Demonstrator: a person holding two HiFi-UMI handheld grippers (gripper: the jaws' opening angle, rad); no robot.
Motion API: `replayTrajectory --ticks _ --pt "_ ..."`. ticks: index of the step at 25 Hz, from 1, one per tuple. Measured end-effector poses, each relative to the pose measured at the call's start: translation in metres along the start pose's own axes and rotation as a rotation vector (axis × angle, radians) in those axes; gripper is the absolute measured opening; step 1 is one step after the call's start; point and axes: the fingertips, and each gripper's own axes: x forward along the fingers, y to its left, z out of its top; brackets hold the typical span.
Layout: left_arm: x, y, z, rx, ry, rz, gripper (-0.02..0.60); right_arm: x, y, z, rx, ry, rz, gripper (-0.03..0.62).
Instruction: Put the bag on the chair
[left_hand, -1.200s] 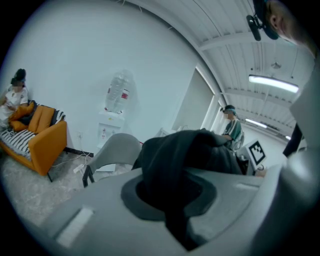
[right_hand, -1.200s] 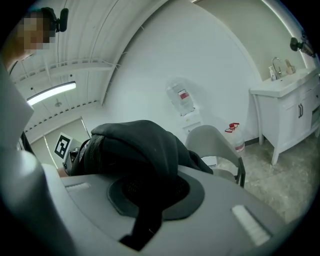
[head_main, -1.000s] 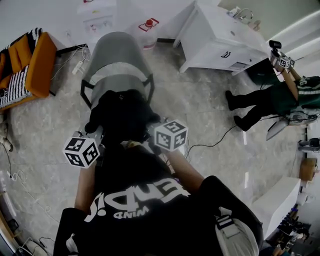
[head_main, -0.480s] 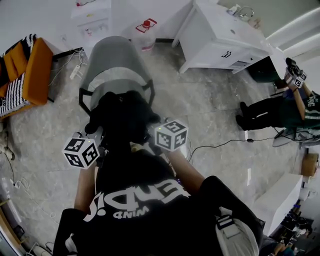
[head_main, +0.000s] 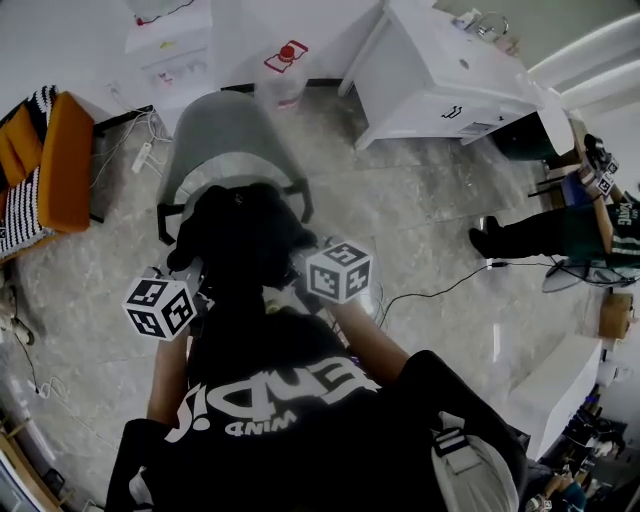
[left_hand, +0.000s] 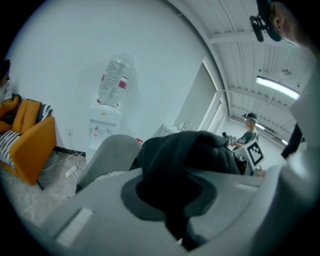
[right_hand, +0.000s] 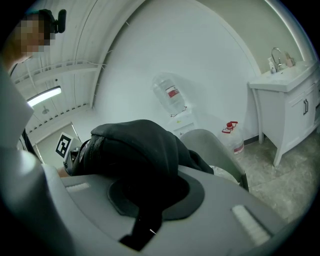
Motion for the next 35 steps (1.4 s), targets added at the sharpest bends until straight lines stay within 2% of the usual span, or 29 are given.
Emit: replayTrajectory --ticks 11,18,26,35 --pt "0.046 0.065 0.063 0.011 0.043 -0.085 0.031 0.073 -0.028 0.060 0.051 -0.029 -0.077 0.034" --pt "0.068 0.094 0.086 0.006 0.050 -0.073 0.031 0.102 -0.045 0.084 0.045 -0.014 -0.086 0.034" --pt "0.094 0.117 0.089 -0.030 0.065 -0.016 0.031 0.130 -0.071 0.094 0.038 0.044 -0.057 0.034" --pt "0.130 0.145 0.080 -0.052 0.115 0.011 0.031 0.161 -0.108 0.091 0.069 0.110 -0.039 0.034"
